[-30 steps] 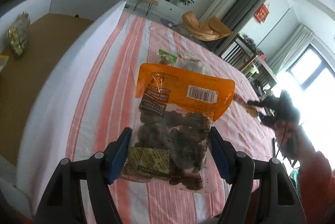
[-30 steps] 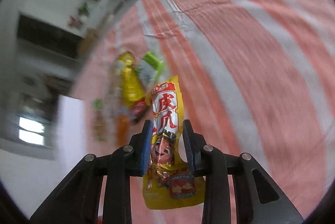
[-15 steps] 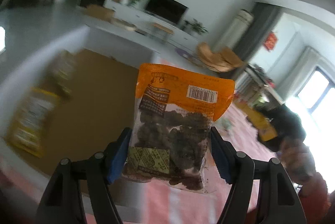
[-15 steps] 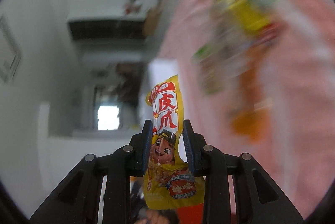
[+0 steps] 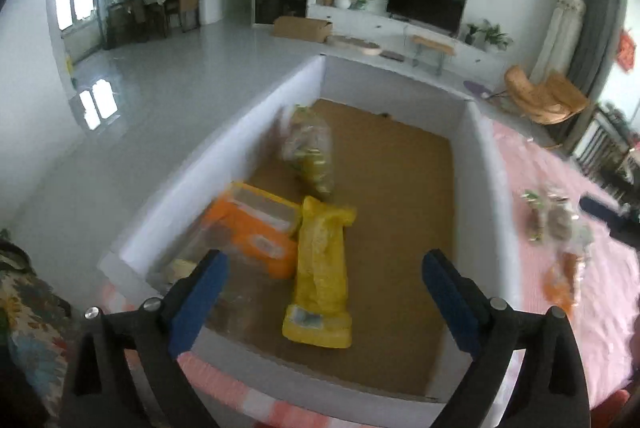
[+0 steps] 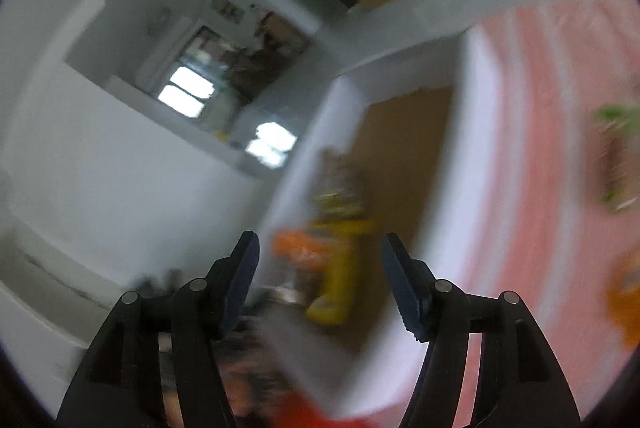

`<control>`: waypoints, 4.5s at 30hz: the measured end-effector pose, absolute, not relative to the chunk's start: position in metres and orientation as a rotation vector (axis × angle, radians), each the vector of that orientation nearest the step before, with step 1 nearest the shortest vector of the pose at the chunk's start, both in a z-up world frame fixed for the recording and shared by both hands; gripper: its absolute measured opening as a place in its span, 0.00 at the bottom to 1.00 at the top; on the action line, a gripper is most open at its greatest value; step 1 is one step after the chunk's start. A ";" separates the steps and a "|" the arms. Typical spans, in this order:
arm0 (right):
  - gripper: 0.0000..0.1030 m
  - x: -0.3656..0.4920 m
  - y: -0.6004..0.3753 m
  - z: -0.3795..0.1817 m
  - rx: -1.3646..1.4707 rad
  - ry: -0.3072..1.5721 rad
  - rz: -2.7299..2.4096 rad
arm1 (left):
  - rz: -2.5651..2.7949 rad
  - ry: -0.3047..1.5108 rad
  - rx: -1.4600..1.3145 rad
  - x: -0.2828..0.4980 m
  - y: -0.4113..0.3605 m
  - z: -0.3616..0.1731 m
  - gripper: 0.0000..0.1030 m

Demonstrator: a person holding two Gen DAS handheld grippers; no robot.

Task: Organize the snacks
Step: 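Carry both packets over the white box and open both tools, then return both tools over the remaining snack packets and hold open, then grasp the orange sausage packet with the right tool while the left tool grasps the green-labelled bag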

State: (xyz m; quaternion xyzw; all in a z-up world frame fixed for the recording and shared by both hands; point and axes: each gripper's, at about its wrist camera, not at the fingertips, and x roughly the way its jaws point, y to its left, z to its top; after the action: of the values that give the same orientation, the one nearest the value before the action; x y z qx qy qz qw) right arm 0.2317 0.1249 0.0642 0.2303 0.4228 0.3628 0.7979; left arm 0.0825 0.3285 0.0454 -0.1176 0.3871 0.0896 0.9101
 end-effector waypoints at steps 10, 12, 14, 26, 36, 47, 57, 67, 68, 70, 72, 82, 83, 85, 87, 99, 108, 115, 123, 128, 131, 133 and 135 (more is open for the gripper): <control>0.71 0.170 -0.086 -0.050 -0.103 0.814 0.006 | -0.249 0.879 -0.181 0.090 0.127 0.037 1.00; 0.71 0.164 -0.131 -0.066 -0.106 0.852 -0.118 | -0.287 0.953 -0.159 0.106 0.087 0.008 1.00; 0.71 0.163 -0.162 -0.075 -0.072 0.872 -0.195 | -0.254 0.990 -0.116 0.127 0.062 -0.023 1.00; 0.85 0.187 -0.231 -0.095 0.153 0.890 -0.256 | -0.046 0.963 -0.070 0.227 0.063 -0.094 1.00; 0.88 0.186 -0.239 -0.103 0.151 0.895 -0.270 | 0.002 0.945 -0.007 0.223 0.062 -0.098 1.00; 0.89 0.186 -0.240 -0.103 0.150 0.896 -0.270 | 0.002 0.946 -0.007 0.223 0.061 -0.099 1.00; 0.89 0.187 -0.241 -0.104 0.156 0.895 -0.267 | 0.002 0.946 -0.007 0.223 0.061 -0.099 1.00; 0.89 0.187 -0.241 -0.104 0.149 0.898 -0.274 | 0.002 0.947 -0.006 0.223 0.062 -0.096 1.00; 0.90 0.187 -0.241 -0.104 0.147 0.898 -0.277 | 0.002 0.946 -0.007 0.223 0.062 -0.096 1.00; 0.90 0.187 -0.241 -0.104 0.146 0.899 -0.284 | 0.002 0.947 -0.007 0.224 0.062 -0.097 1.00; 0.90 0.187 -0.241 -0.104 0.150 0.899 -0.286 | 0.001 0.947 -0.007 0.223 0.062 -0.097 1.00; 0.92 0.185 -0.242 -0.104 0.158 0.901 -0.279 | 0.008 0.947 -0.010 0.231 0.060 -0.096 1.00; 0.92 0.186 -0.242 -0.104 0.157 0.901 -0.280 | 0.008 0.947 -0.011 0.231 0.060 -0.096 1.00; 0.92 0.185 -0.243 -0.104 0.157 0.902 -0.280 | 0.008 0.947 -0.011 0.231 0.060 -0.096 1.00; 0.92 0.185 -0.242 -0.104 0.158 0.902 -0.279 | 0.008 0.947 -0.011 0.231 0.060 -0.096 1.00; 0.92 0.185 -0.243 -0.103 0.158 0.903 -0.280 | 0.008 0.947 -0.011 0.230 0.060 -0.096 1.00; 0.92 0.185 -0.243 -0.104 0.160 0.903 -0.279 | 0.004 0.946 -0.013 0.229 0.061 -0.096 1.00; 0.92 0.185 -0.243 -0.104 0.160 0.903 -0.279 | -0.001 0.946 -0.011 0.230 0.063 -0.095 1.00; 0.92 0.185 -0.243 -0.103 0.161 0.903 -0.278 | -0.001 0.946 -0.012 0.230 0.063 -0.095 1.00; 0.90 0.190 -0.238 -0.097 0.135 0.964 -0.226 | -0.001 0.946 -0.012 0.230 0.063 -0.095 1.00; 0.91 0.197 -0.218 -0.068 0.265 0.904 -0.132 | -0.001 0.946 -0.012 0.230 0.063 -0.095 1.00; 0.91 0.213 -0.192 -0.055 0.347 0.915 -0.033 | -0.001 0.946 -0.012 0.230 0.063 -0.095 1.00; 0.91 0.241 -0.147 -0.052 0.272 1.018 0.045 | -0.001 0.946 -0.012 0.229 0.063 -0.095 1.00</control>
State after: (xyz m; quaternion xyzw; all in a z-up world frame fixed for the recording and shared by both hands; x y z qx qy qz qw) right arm 0.2405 -0.1475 -0.0523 0.1300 0.4856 0.0216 0.8642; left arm 0.2295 0.0626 -0.0951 -0.0056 0.4554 -0.0005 0.8903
